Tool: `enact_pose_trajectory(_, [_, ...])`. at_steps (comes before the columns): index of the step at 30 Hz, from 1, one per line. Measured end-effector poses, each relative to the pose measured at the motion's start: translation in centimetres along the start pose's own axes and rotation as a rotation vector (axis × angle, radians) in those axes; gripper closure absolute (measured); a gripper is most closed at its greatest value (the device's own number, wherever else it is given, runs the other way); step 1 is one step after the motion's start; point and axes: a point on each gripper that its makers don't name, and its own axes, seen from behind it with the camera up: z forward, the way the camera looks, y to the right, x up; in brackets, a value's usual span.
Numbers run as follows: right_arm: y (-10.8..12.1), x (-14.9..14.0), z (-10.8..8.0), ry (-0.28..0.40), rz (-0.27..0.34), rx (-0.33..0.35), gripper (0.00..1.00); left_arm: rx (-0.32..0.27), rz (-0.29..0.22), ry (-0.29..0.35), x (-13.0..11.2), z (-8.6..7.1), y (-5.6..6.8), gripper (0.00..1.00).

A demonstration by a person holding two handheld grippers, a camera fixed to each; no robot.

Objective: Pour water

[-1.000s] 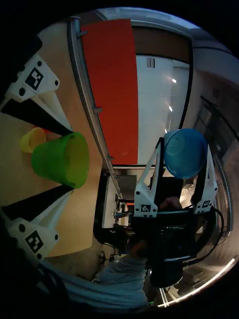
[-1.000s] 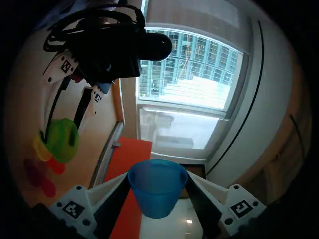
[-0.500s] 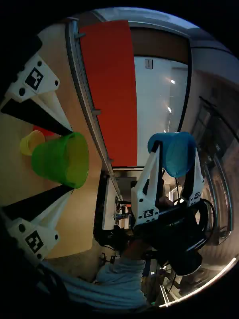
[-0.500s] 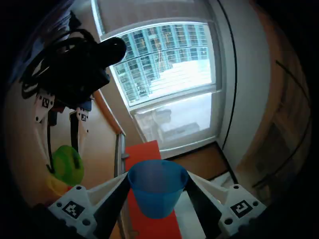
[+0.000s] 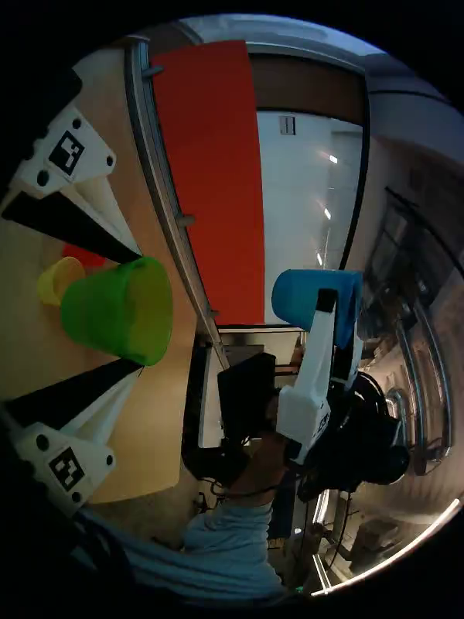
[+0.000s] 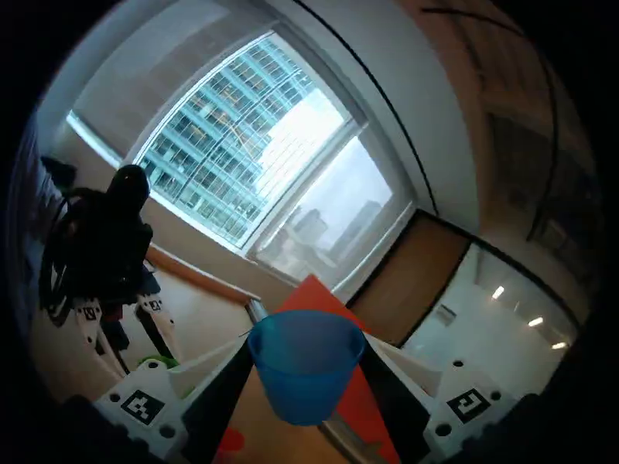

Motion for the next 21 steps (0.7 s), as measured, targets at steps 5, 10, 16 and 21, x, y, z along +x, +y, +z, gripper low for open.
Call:
enact_pose_trajectory(5, [0.1,-0.3,0.0,-0.011,0.210,0.024,0.09,0.006,0.004,0.000,0.2,0.0,-0.1,0.14])
enact_pose_trajectory(10, [0.3,-0.8,0.1,-0.017,0.376,0.048,0.09,0.009,0.007,0.000,0.3,-0.1,-0.1,0.14])
enact_pose_trajectory(16, [0.1,-1.2,0.1,-0.026,0.498,0.075,0.09,0.016,0.014,-0.003,0.3,-0.2,-0.2,0.14])
enact_pose_trajectory(21, [0.4,-1.4,0.2,-0.024,0.530,0.078,0.09,0.023,0.015,-0.005,0.3,-0.3,-0.5,0.14])
